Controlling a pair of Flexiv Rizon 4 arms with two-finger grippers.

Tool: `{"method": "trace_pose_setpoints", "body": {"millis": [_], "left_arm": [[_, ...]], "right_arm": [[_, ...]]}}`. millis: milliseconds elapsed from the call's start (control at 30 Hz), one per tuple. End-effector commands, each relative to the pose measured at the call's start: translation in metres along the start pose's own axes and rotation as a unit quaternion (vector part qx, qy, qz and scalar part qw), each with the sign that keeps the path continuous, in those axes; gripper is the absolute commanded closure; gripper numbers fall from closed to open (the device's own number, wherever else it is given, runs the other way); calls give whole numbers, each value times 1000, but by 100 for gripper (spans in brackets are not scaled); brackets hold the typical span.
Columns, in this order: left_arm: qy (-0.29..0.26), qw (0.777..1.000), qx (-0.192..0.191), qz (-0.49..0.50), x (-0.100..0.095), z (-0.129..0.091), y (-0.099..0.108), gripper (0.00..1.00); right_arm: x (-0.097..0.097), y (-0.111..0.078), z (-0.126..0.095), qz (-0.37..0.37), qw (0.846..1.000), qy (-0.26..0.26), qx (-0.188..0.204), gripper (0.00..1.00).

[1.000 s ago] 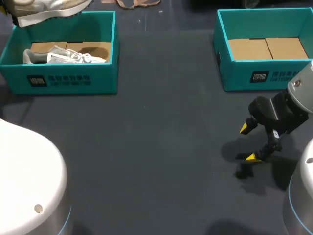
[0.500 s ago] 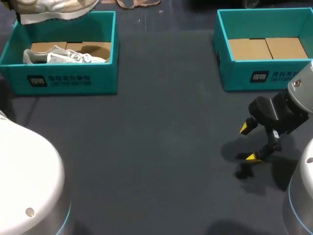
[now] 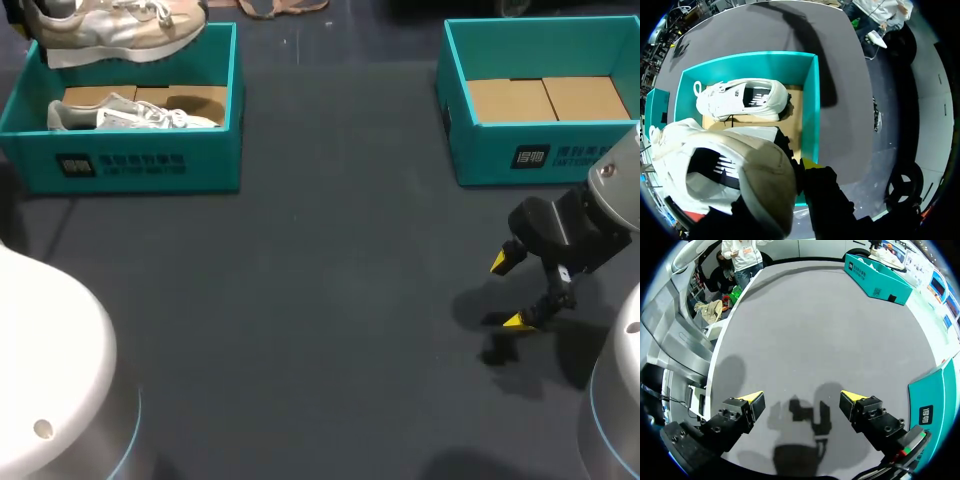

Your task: Take the shoe out of the shoebox, open the shoe tongue, remove and reinsert the insole, then place the shoe into the shoebox

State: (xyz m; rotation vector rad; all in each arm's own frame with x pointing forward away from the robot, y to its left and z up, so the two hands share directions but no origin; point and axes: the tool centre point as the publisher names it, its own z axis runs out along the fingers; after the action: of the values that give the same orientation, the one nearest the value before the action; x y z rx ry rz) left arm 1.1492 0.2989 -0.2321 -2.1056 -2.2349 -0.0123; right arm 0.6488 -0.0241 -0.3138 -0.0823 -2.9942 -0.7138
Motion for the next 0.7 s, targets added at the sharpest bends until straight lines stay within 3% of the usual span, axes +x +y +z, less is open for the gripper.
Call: {"method": "trace_pose_setpoints", "body": {"millis": [33, 333, 700], "left_arm": [[14, 1000, -23, 7, -8, 8, -4, 100], [10, 999, -34, -6, -14, 40, 13, 100], [24, 999, -23, -6, -14, 64, 15, 100]], "right_arm": [[1, 0, 0, 0, 1000, -1, 1, 0], [1, 0, 0, 0, 1000, -1, 1, 0], [1, 0, 0, 0, 1000, -1, 1, 0]]}}
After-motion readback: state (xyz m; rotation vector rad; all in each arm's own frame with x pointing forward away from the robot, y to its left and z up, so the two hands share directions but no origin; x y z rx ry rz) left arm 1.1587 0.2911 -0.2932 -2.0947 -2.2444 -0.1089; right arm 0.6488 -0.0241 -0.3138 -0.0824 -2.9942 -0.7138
